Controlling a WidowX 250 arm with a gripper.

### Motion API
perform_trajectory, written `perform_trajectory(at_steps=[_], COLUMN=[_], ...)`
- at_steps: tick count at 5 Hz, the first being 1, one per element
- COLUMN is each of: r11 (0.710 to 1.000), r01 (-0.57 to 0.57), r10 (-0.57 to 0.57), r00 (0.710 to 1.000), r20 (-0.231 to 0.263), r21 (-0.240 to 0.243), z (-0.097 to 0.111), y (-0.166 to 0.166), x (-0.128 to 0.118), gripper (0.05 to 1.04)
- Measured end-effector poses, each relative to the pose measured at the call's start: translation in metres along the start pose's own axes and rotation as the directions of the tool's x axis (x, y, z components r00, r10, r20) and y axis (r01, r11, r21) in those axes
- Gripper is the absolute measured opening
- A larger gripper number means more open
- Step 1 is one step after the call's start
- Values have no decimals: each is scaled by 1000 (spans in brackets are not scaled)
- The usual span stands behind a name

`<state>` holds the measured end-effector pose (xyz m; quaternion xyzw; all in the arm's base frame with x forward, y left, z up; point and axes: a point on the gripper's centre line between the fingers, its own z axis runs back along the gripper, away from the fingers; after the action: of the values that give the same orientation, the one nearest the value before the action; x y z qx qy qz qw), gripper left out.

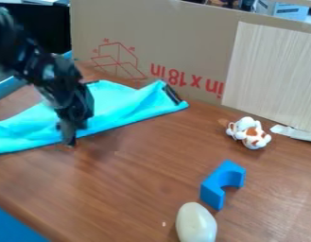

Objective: Unfolding the clothes from top left to bottom right

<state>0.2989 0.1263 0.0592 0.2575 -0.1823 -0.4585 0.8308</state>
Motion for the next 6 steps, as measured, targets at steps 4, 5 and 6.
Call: perform_trajectory(at_steps=[4, 5, 6], r11=[979, 970, 961], r01=[145, 181, 180], r10=[-143, -183, -188], r00=[989, 983, 982], r20=[26, 6, -20], r21=[-142, -163, -212], z=[47, 51, 56], y=[-56, -77, -87], x=[28, 44, 54], gripper=[53, 53, 79])
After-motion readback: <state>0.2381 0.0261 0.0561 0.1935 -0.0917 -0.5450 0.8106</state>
